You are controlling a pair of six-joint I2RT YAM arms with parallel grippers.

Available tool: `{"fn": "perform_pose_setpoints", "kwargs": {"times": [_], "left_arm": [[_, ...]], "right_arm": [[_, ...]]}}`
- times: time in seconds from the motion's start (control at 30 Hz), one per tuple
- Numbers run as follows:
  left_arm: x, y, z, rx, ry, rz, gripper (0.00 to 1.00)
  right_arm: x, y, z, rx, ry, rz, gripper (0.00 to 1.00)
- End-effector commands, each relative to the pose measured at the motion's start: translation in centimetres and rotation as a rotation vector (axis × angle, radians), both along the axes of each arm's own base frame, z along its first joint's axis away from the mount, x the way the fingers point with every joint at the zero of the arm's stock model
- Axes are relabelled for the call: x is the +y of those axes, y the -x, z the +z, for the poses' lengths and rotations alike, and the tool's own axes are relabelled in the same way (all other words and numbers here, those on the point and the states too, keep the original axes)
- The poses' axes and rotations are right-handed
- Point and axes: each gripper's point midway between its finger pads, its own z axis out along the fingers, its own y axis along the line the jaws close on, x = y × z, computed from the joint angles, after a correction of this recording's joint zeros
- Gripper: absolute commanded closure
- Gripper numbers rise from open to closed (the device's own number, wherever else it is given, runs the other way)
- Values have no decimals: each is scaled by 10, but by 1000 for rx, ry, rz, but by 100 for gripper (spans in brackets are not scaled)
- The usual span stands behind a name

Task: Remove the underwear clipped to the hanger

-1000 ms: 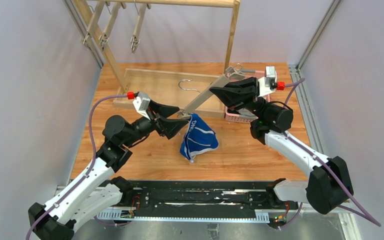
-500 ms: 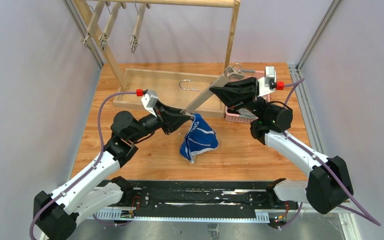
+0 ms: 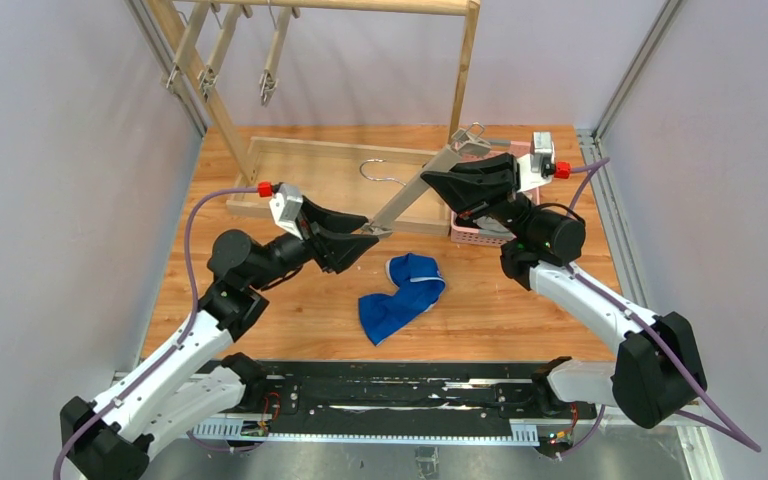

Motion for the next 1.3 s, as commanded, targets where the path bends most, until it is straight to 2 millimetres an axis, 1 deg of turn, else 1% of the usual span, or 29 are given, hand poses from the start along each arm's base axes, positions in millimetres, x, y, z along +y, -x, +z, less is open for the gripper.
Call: {"fn": "perform_pose_setpoints", "kwargs": {"times": [0.0,0.1,0.17,0.23,0.4,0.53,0.73,0.93,1.0,1.07,1.1,1.13,1.2,1.27], "left_arm": [[11,11,34,-105,78,18,43],[12,16,45,-139,84,8,40],[9,16,48,-144,79,-7,39],[5,14,48,-140,73,-17,40],[-6,3,42,-124,39,-37,41],[-13,-3,45,-126,31,-55,41],[-20,-4,55,-135,59,-91,45],[-28,-5,58,-121,81,-135,52],[-32,-5,57,-109,80,-158,58],[-36,-6,54,-95,75,-178,67],[-37,-6,53,-89,74,-185,79],[-38,-6,52,-81,73,-188,87],[-41,-6,48,-75,67,-197,99],[-41,-2,49,-86,62,-210,100]], "right_arm": [[-5,17,9,-66,-20,11,99],[-5,18,10,-64,-22,18,99],[-5,18,11,-64,-26,19,99],[-6,19,13,-63,-30,22,99],[-6,22,14,-63,-30,35,99],[-6,23,15,-64,-30,39,99],[-5,22,14,-60,-26,42,99],[-5,22,14,-61,-28,42,99],[-5,21,15,-62,-29,41,99],[-5,21,15,-63,-29,39,99],[-5,21,15,-64,-30,39,99],[-5,20,15,-62,-29,37,99],[-4,19,14,-60,-29,38,99],[-3,18,14,-57,-26,42,99]]}}
